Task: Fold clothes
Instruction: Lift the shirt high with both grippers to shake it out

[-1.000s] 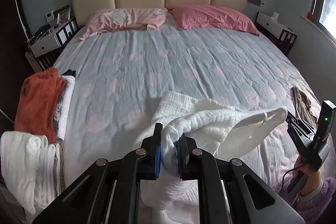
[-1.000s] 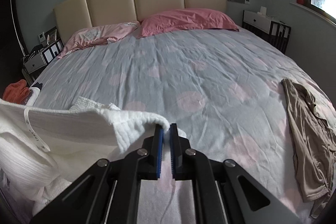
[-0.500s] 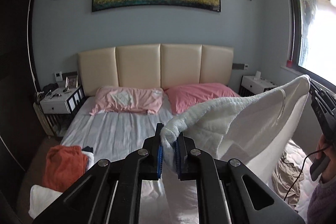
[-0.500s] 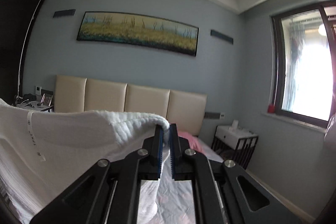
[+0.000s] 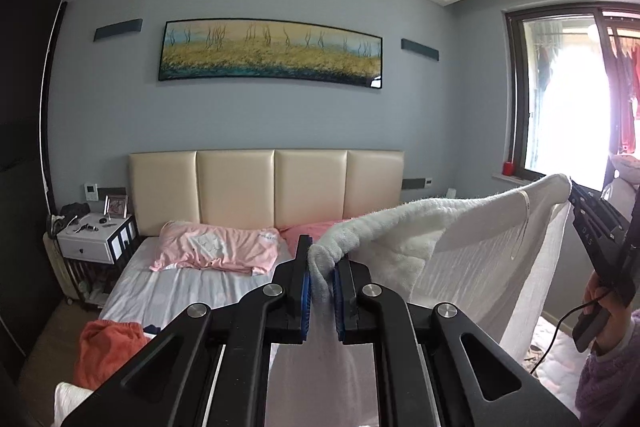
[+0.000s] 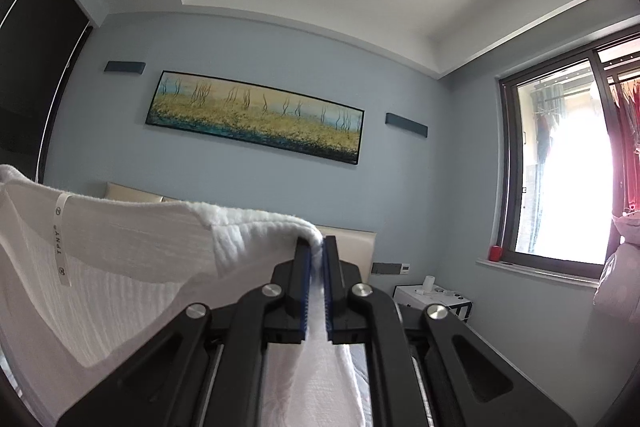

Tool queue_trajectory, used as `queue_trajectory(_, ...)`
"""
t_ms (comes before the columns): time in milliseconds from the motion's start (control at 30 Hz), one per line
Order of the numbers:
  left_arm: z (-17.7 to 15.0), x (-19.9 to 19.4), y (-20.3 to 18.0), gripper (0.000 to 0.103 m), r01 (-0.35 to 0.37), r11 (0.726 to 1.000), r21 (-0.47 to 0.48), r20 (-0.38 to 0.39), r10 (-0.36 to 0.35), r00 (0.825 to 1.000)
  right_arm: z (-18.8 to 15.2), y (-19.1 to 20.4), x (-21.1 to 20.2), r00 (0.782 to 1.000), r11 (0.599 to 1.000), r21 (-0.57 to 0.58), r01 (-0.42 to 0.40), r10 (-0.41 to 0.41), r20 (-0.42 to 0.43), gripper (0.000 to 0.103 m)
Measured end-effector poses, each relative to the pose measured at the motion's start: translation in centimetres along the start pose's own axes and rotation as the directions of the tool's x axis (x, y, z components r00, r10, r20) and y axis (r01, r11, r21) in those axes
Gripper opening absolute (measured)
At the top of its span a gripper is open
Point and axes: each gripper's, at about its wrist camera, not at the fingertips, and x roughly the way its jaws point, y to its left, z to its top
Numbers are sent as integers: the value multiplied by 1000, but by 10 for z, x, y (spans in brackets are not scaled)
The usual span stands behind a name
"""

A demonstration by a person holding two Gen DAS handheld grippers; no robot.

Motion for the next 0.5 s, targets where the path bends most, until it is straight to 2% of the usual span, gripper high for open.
queue_trajectory(133,13,-26,-8,10,27,1000,4,89,-27,996,20,-8,-22,996,999,12,39,-40,83,5)
queue_trajectory(267,23,-26,-4,10,40,999,-14,116,-38,992,36,-7,-25,991,998,11,56,-57,124,5)
queue_trajectory(367,14,3,1,10,14,1000,-26,57,-12,998,30,6,-5,993,998,-18,59,-56,100,5)
queue_trajectory(500,-23,70,17,10,-32,999,-40,-81,29,996,-12,28,43,999,997,-61,38,-38,-8,5)
